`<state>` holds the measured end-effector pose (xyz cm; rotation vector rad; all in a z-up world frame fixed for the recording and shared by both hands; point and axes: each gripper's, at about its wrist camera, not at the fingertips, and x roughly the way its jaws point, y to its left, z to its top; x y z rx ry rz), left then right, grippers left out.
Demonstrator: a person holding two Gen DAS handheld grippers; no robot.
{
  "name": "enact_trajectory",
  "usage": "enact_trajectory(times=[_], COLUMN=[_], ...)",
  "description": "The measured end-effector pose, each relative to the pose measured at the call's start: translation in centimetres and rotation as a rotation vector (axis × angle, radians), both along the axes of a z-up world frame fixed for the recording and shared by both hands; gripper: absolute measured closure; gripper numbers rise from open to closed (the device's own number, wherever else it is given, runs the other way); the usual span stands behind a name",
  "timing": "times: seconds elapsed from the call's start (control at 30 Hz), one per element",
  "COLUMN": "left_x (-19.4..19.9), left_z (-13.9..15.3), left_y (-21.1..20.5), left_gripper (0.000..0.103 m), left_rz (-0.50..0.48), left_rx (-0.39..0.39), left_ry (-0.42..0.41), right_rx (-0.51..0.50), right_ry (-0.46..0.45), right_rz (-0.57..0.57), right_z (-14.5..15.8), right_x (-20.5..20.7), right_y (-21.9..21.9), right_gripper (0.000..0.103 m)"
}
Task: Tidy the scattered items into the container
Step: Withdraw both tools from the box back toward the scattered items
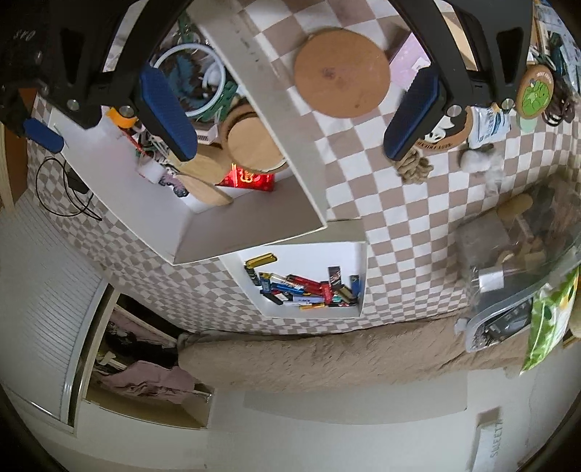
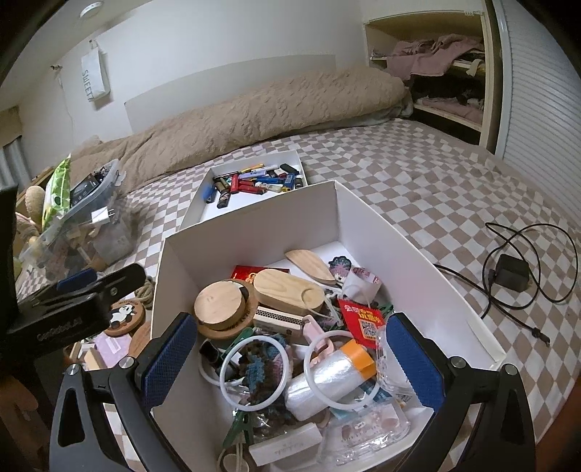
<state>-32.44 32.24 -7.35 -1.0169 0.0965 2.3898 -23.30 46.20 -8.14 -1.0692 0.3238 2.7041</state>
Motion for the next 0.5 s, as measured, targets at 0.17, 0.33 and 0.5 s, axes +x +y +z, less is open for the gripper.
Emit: enact_trajectory(times=[0.17,0.33,0.5], left_x=[0.4,0.8,0.9], left_z=[-0.2,-0.2,-0.2], left_y=[-1.1,-1.9,-2.5], left_gripper=[0.0,0.0,0.0], left_rz=[0.001,-0.003,0.001], left_rx=[-0.006,0.0,-0.004], left_ry=[-0.001,-0.007,0.001], right_rx=[0.023,0.05,0.06], right_ry=[0.013,0.049,0.051], right_rz=[-0.007,-0.026,-0.029], right_z=[0.3,0.6,0.7], right_x=[0.0,0.1,0.1], right_y=[-0.4,-0.4,-0.4], right_gripper=[0.0,0.0,0.0])
